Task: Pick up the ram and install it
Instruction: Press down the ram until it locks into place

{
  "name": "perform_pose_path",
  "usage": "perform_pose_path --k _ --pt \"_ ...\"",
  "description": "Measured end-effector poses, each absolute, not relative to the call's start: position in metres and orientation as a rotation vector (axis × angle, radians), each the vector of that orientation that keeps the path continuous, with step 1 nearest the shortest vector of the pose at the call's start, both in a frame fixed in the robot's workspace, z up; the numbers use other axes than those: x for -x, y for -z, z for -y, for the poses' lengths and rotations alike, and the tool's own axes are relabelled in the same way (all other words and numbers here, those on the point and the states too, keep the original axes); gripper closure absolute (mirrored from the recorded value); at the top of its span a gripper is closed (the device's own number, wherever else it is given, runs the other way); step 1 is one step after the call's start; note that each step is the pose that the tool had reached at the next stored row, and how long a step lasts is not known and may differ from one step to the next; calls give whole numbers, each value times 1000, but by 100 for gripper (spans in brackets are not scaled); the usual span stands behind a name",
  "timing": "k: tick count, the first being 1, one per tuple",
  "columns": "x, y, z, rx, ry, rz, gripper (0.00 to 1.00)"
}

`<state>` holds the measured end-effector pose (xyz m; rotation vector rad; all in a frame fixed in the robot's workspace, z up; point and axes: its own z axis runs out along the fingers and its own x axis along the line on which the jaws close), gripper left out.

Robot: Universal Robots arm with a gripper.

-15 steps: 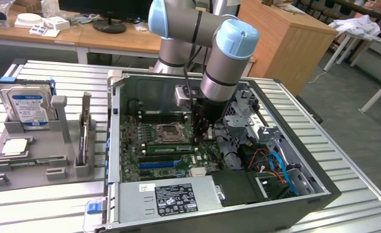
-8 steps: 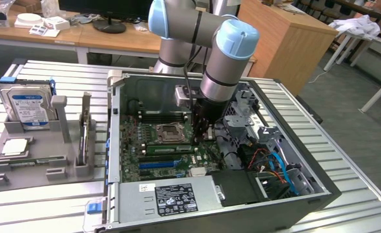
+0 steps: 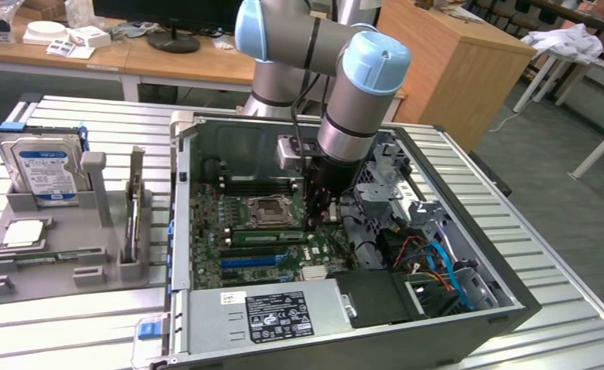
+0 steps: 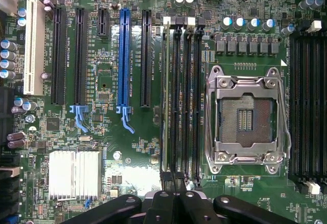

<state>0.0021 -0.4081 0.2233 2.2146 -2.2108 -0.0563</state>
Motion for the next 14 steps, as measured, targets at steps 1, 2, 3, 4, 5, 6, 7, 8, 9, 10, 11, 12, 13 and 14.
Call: perform_pose_path --k 1,2,3,4,5,6,7,8,9,10,11,12,13,14 --pt "-2 -223 408 -2215 56 2211 89" --pt "-2 -223 408 -2215 56 2211 89" --pt "-2 -223 408 -2215 56 2211 89" --pt "-2 -223 408 -2215 56 2211 89" --pt "-2 -223 408 -2215 56 2211 89" --pt "-2 -223 408 -2215 56 2211 89" --pt "-2 -223 408 -2215 56 2211 89" --pt "-2 -223 408 -2215 56 2211 89" --pt "-2 -223 408 -2215 56 2211 89" --pt "-2 -223 408 -2215 56 2211 89" --pt "-2 -223 408 -2215 56 2211 89" --pt "-2 -223 408 -2215 56 2211 89" --pt "-2 -223 408 -2215 56 2211 89" --pt "-2 -223 408 -2215 57 2211 89"
